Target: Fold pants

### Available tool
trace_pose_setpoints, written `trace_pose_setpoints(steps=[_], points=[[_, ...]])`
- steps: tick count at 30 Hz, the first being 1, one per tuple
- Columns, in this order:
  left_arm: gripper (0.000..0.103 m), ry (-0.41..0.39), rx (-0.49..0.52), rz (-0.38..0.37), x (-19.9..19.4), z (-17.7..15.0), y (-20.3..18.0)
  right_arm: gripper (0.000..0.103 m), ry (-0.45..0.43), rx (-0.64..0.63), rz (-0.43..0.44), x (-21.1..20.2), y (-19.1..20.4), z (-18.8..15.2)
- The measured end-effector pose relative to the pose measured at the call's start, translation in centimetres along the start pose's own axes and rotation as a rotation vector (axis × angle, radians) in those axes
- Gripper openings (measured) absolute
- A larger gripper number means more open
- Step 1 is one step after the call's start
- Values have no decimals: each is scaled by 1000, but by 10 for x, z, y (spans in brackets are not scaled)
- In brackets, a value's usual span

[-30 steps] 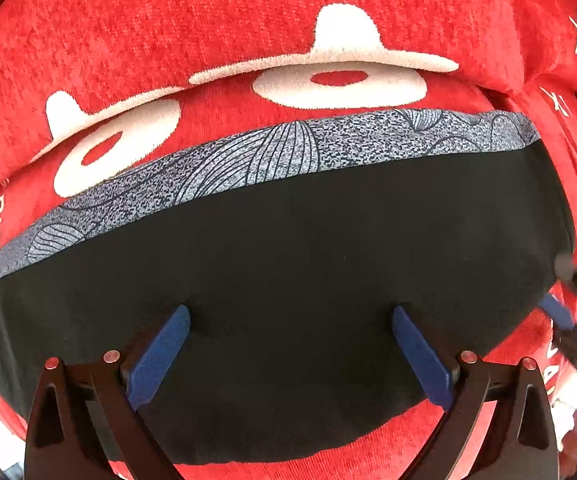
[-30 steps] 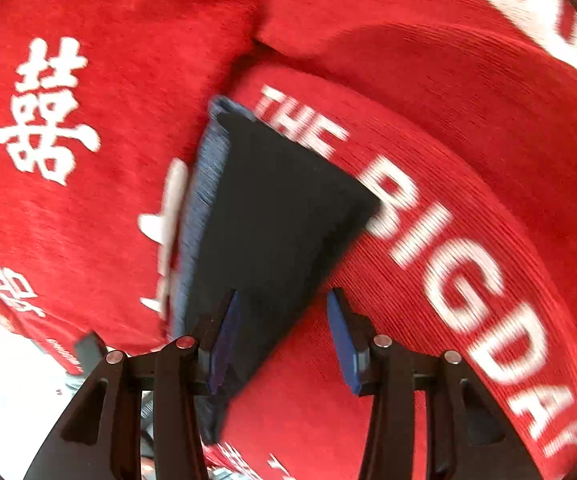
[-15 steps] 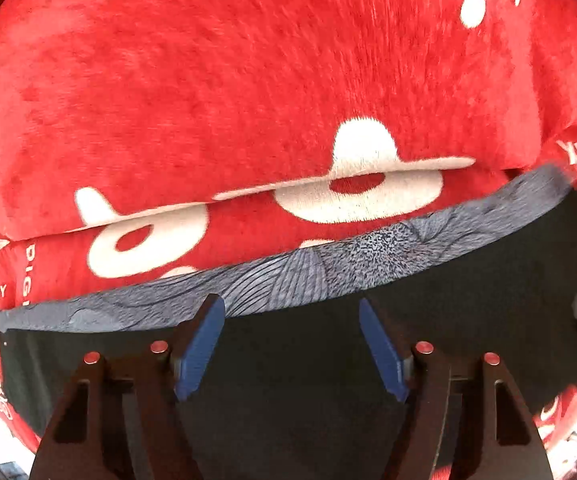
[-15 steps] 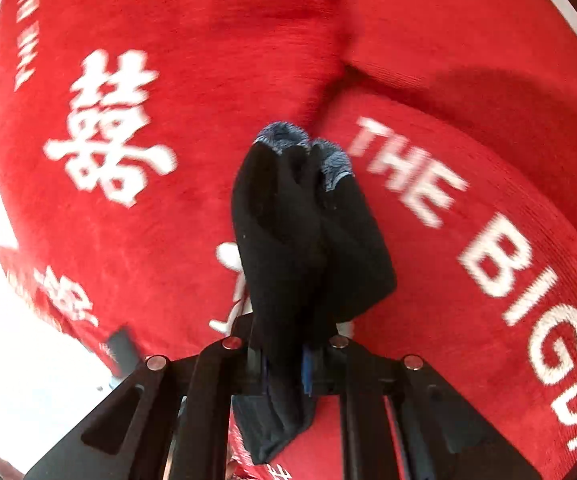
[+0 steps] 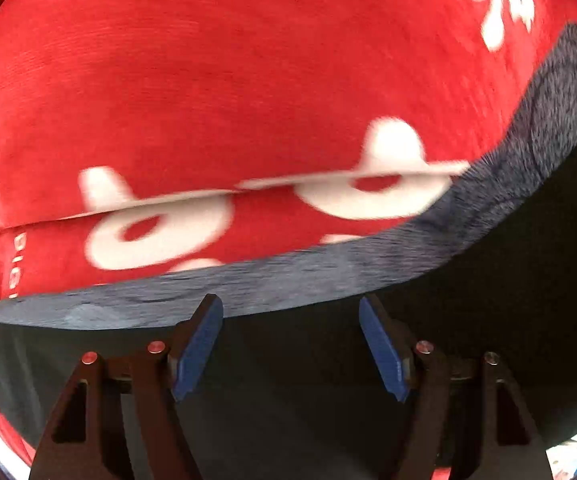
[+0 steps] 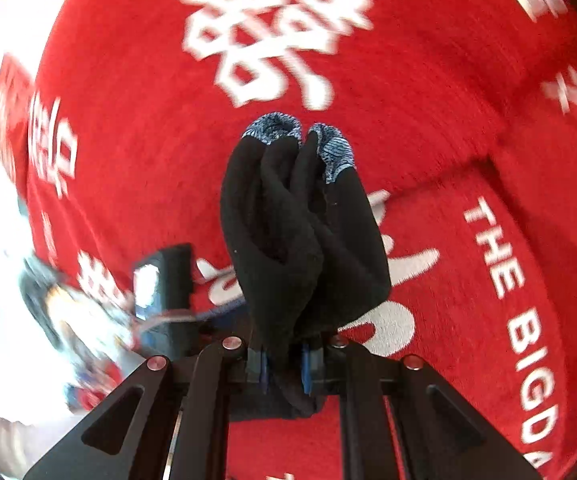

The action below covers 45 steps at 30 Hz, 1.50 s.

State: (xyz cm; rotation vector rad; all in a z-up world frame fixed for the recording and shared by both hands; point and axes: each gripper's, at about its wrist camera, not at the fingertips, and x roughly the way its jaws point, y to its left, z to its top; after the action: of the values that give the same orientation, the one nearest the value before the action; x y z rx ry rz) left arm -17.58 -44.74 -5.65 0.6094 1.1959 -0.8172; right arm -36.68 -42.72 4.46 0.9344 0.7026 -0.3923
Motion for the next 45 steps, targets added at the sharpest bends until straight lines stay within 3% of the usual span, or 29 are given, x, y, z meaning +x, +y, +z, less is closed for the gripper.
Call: trace_pose_setpoints(steps=[4,9,13,15,17,19,21,23,25,29,31,33,37,39,40,41,43,45], points=[[84,-16,-34,10,-17,-12,66,13,42,-173,-71,20,59,-11],[84,20,-86,31,-23,-33,149,13,140,-371,-180,84,124,-52],[84,58,-136,20,-18,-59,202,15,255,-500,-288,153,149,-100],[84,65,-137,8,-21,-68,215,27,303,-610,-395,183,159,-126],[84,67,-138,-19,-24,-71,226,37,276,-775,-509,191,180,-150],[84,68,-147,-66,-22,-72,236,63,296,-840,-494,185,196,-165],[84,72,-160,-137,-25,-68,239,63,314,-825,-431,167,203,-171],[84,73,-158,-206,-37,-65,236,63,333,-647,-328,143,191,-159],[84,81,-139,-293,-43,-65,224,63,344,-290,-160,121,156,-133],[84,167,-97,-508,-33,-62,192,64,282,364,65,102,59,-119],[84,208,-95,-538,-26,-65,177,64,264,509,138,104,37,-121],[84,233,-97,-554,-20,-69,168,64,268,616,171,111,19,-126],[84,287,-134,-606,-7,-71,152,64,252,710,200,115,6,-138],[77,283,-124,-590,-3,-69,143,63,214,754,232,113,2,-146],[66,277,-113,-581,-5,-68,139,60,197,781,251,112,0,-149],[62,274,-98,-559,-6,-68,135,55,183,809,264,113,-4,-146],[50,254,-85,-536,-9,-67,130,13,175,843,251,115,-13,-147],[45,243,-89,-528,-16,-67,133,13,163,836,263,114,-8,-145]])
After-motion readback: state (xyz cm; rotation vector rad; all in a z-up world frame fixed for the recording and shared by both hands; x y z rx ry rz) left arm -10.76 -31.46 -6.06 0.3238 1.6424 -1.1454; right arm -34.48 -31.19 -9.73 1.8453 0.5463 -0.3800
